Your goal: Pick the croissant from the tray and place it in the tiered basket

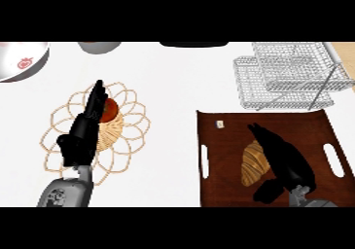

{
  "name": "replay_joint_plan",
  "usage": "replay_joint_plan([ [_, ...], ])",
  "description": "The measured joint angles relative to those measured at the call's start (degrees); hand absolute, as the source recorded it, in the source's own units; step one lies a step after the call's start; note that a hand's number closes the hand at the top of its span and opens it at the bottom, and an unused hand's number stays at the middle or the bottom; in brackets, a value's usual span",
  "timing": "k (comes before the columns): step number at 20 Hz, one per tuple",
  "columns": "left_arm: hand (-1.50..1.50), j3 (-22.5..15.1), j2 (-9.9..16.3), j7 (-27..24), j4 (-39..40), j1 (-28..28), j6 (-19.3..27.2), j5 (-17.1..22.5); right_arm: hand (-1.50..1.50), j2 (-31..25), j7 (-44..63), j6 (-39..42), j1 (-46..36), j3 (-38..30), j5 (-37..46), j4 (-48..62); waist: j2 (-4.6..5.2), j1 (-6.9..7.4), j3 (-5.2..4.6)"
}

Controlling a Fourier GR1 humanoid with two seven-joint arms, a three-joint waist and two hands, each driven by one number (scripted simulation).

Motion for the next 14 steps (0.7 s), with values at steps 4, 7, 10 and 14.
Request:
replay_joint_plan([
  [4,0.00,-0.9,-0.4,-1.6,0.2,1.5,0.3,-0.5,1.50,1.1,-0.8,-2.6,-0.1,-1.0,0.7,0.5,-0.01,0.00,0.00],
  [7,0.00,-0.3,-0.2,-1.4,0.1,1.0,0.0,-0.2,1.50,0.8,-3.8,-8.0,-0.9,-0.6,3.9,3.5,-0.20,0.08,-0.20],
  [10,0.00,-0.3,-0.5,-1.2,0.4,0.5,0.0,-0.3,1.50,-0.3,-5.3,-10.9,-1.5,0.4,7.5,4.2,-0.20,0.07,-0.19],
  [14,0.00,-0.6,-0.8,-1.1,0.3,0.6,0.0,-0.5,1.50,0.1,-6.4,-14.8,-1.8,1.2,11.3,6.3,-0.41,0.08,-0.41],
])
